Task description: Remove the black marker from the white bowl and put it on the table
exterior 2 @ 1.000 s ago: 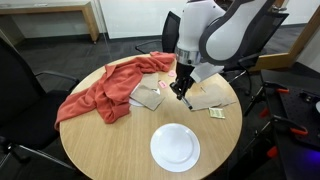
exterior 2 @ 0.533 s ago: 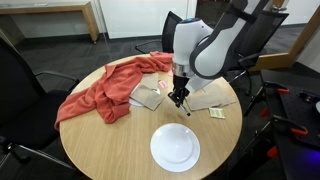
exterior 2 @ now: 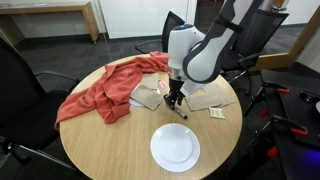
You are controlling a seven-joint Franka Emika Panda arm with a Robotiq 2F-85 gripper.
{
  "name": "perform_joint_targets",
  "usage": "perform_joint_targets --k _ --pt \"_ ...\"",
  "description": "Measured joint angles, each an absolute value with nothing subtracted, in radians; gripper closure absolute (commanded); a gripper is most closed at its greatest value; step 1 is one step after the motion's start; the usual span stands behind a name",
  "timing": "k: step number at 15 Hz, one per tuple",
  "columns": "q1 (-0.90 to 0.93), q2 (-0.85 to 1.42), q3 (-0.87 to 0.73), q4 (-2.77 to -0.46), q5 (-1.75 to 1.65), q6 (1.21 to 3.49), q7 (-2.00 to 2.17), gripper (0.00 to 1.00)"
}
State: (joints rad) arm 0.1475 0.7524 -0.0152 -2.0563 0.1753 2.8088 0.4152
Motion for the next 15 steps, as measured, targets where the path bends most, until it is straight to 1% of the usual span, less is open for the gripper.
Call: perform_joint_targets --k 2,3,12,15 --pt "0.159 0.734 -0.023 -2.055 0.175 2.810 0.415 0.05" --pt "0.162 0.718 -0.024 -2.057 0.175 2.810 0.416 0.01" --pt "0.182 0.511 -0.023 -2.168 0.175 2.809 0.417 0.00" --pt "0.184 0.486 -0.023 -2.189 0.175 2.809 0.417 0.00"
